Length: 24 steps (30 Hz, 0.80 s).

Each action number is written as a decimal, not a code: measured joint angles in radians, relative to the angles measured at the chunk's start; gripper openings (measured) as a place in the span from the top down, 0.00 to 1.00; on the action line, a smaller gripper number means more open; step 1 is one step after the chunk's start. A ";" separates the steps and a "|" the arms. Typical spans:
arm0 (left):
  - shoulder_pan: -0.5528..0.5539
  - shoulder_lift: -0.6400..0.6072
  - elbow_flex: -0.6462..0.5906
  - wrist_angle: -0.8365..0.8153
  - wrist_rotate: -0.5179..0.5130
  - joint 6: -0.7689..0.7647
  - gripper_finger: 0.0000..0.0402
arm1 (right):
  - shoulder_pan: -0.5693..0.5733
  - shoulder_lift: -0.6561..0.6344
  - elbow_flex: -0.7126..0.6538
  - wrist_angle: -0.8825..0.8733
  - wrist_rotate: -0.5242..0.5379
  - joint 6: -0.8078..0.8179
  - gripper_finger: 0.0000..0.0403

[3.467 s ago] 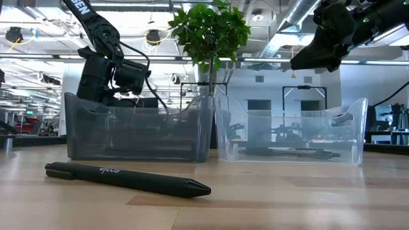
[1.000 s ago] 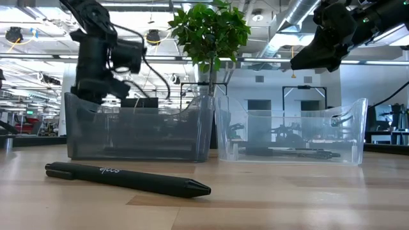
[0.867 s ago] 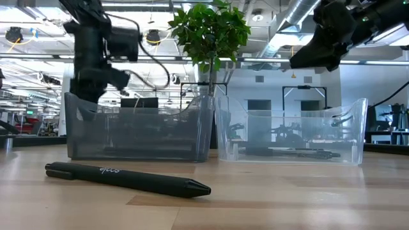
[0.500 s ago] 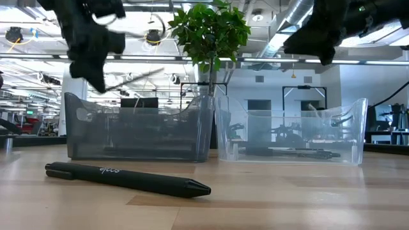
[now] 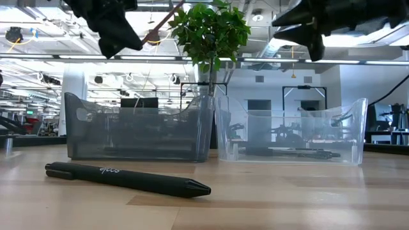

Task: Sort pens & pencils
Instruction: Put the brown pencil into the black bin

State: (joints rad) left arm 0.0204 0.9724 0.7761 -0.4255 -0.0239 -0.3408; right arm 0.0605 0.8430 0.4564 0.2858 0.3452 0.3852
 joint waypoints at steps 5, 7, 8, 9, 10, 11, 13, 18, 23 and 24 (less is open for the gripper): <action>-0.021 0.027 0.000 0.046 -0.028 0.015 0.97 | 0.005 0.102 0.015 0.159 -0.147 -0.070 0.52; -0.029 0.036 0.001 0.062 -0.031 0.024 0.97 | 0.012 0.138 0.028 0.208 -0.197 -0.076 0.50; -0.031 0.045 0.001 0.075 -0.035 0.031 0.97 | 0.019 0.162 0.040 0.233 -0.212 -0.077 0.49; -0.035 0.053 0.001 0.099 -0.034 0.037 0.97 | 0.024 0.182 0.052 0.244 -0.217 -0.079 0.49; -0.041 0.059 0.001 0.104 -0.034 0.042 0.97 | 0.030 0.198 0.058 0.247 -0.218 -0.079 0.48; -0.041 0.065 0.001 0.118 -0.035 0.048 0.97 | 0.035 0.221 0.073 0.251 -0.217 -0.081 0.48; -0.044 0.084 0.001 0.145 -0.034 0.058 0.97 | 0.044 0.261 0.098 0.254 -0.217 -0.101 0.47; -0.046 0.134 0.001 0.229 -0.017 0.082 0.97 | 0.051 0.383 0.187 0.276 -0.217 -0.133 0.47; -0.048 0.170 0.000 0.271 -0.008 0.102 0.97 | 0.050 0.506 0.294 0.280 -0.214 -0.210 0.49; -0.049 0.178 0.000 0.299 -0.007 0.110 0.97 | 0.050 0.533 0.319 0.286 -0.215 -0.227 0.49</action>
State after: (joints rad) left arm -0.0283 1.1502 0.7765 -0.1260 -0.0310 -0.2309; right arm 0.1109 1.3757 0.7759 0.5718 0.1305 0.1584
